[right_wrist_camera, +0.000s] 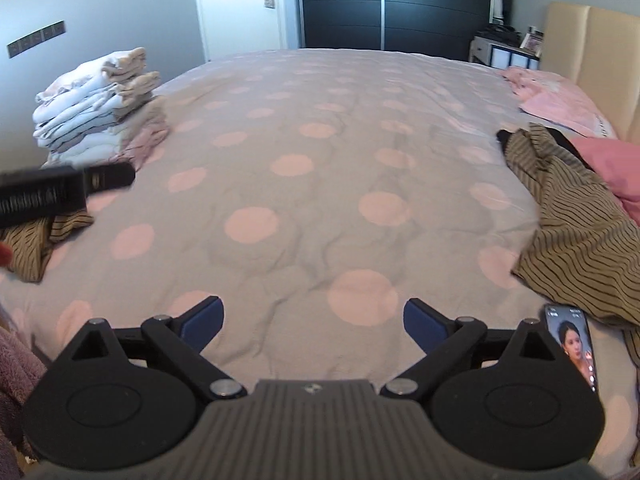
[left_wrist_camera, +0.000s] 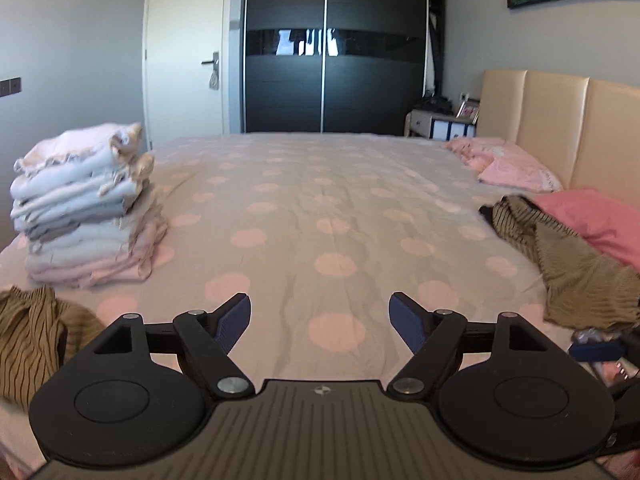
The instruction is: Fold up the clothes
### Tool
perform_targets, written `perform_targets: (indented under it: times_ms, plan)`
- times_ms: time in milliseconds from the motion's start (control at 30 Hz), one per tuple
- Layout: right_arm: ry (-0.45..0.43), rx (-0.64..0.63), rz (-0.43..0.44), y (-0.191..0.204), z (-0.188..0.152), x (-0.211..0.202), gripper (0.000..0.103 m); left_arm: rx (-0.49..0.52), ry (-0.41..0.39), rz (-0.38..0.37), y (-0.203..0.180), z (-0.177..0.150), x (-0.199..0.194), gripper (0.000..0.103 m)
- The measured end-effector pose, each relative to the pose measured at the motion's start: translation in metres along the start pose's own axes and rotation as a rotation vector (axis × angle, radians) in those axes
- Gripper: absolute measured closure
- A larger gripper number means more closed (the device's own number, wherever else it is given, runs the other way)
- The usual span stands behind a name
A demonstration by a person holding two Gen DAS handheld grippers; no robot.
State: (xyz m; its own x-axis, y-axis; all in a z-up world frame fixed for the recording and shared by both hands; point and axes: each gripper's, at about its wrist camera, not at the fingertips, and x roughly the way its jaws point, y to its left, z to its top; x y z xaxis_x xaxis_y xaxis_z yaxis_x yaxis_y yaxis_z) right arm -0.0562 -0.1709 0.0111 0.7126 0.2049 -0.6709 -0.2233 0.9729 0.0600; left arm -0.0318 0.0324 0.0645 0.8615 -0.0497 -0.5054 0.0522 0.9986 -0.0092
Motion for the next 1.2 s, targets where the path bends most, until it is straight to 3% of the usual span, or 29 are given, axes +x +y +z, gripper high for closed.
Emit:
perform_targets:
  times_ms: [200, 367, 567, 867, 1200]
  plan:
    - [-0.019, 0.024, -0.014, 0.002, -0.004, 0.003, 0.005, 0.027, 0.062, -0.021, -0.009, -0.025, 0.019, 0.027]
    - [-0.072, 0.019, -0.024, 0.002, -0.003, 0.011, 0.005, 0.064, 0.068, 0.023, -0.017, -0.034, 0.033, 0.027]
    - [-0.133, 0.059, -0.045, 0.0, -0.004, 0.03, 0.005, 0.03, 0.095, 0.03, -0.015, -0.04, 0.049, 0.027]
    - [-0.047, 0.07, -0.003, -0.003, -0.012, 0.066, 0.005, 0.025, 0.115, 0.064, -0.015, -0.043, 0.07, 0.027]
    - [-0.067, 0.093, 0.002, -0.007, -0.013, 0.068, 0.005, 0.03, 0.104, 0.09, -0.016, -0.042, 0.071, 0.027]
